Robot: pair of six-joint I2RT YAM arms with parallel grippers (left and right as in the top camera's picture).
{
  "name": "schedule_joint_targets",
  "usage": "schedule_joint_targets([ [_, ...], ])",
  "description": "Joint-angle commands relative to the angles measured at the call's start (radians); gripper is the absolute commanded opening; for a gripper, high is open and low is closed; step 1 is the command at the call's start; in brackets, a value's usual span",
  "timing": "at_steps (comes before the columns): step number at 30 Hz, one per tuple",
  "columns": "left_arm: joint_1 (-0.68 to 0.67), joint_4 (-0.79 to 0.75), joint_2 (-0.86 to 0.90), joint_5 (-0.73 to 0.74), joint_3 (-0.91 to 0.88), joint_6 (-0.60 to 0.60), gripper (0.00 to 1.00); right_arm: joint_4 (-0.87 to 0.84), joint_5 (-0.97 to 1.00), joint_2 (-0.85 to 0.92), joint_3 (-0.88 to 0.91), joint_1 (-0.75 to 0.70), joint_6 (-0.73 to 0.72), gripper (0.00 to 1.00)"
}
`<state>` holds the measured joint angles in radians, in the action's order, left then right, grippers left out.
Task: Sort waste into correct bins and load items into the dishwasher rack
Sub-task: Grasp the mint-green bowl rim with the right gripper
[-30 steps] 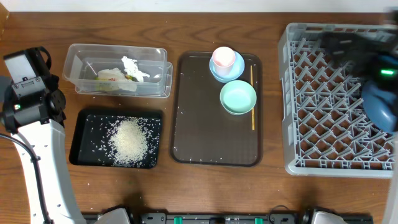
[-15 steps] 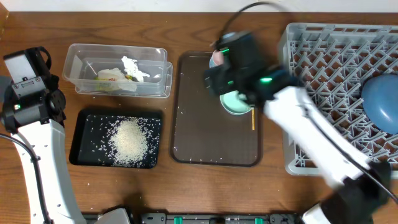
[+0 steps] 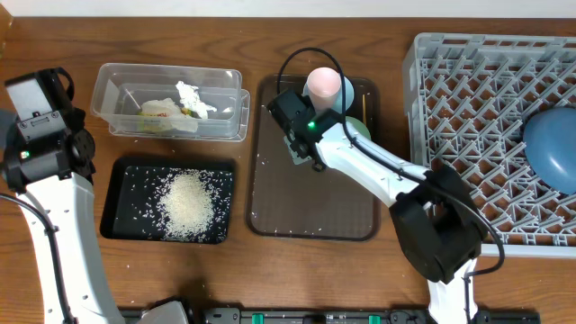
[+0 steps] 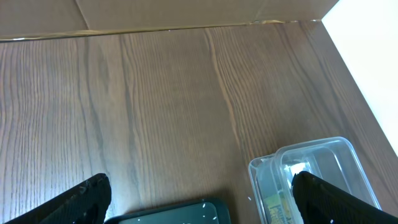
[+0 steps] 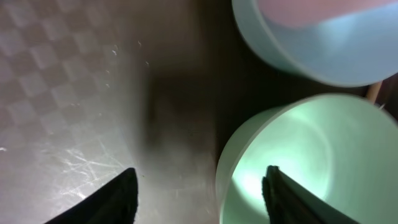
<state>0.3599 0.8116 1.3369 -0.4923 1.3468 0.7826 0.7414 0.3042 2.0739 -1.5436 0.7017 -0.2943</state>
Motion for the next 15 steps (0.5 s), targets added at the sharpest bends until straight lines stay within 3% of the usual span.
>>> schedule_joint_targets([
  [1,0.005,0.003,0.002,-0.002,0.003,0.005,0.95,0.009,0.036,0.007,-0.013,0.019,-0.047,0.52],
  [3,0.005,0.003,0.002,-0.002,0.003,0.005,0.95,0.014,0.035,0.006,-0.013,0.019,-0.050,0.37],
  [6,0.005,0.003,0.002,-0.002,0.003,0.004,0.95,0.017,0.029,0.006,-0.013,0.019,-0.053,0.26],
  [10,0.005,0.003,0.002,-0.002,0.003,0.005,0.95,0.038,0.029,0.006,-0.013,0.019,-0.084,0.25],
  [15,0.005,0.003,0.002,-0.002,0.003,0.004,0.95,0.061,0.029,0.007,-0.007,0.017,-0.095,0.33],
])
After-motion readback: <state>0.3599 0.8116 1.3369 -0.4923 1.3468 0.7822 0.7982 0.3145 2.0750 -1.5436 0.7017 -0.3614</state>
